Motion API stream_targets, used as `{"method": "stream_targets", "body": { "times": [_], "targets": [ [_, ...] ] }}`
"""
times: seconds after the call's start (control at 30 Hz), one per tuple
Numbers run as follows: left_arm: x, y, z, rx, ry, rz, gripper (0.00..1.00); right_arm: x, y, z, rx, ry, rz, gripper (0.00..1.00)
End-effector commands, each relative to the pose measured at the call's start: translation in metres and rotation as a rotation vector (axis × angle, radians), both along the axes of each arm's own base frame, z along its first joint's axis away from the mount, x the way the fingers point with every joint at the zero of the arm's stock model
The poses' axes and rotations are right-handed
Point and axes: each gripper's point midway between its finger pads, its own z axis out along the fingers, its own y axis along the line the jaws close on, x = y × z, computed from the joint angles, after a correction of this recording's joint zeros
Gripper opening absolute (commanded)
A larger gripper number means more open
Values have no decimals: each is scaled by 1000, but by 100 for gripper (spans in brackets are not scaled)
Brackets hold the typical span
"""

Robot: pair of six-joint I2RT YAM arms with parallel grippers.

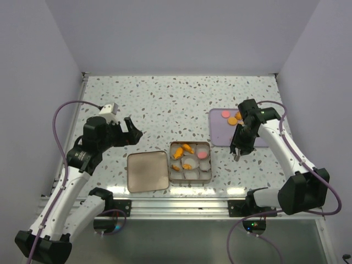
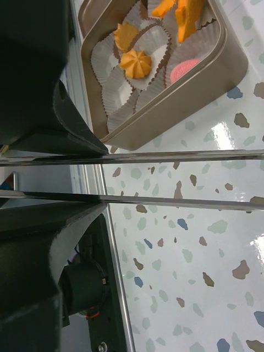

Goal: Pack the cookies

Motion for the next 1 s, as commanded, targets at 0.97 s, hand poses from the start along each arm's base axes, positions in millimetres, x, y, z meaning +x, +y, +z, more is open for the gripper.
{"method": "stream_targets", "body": {
  "times": [0.97],
  "targets": [
    [6, -11, 17, -67, -29, -11, 100, 4, 22, 93, 175, -211, 65, 30]
  ]
}}
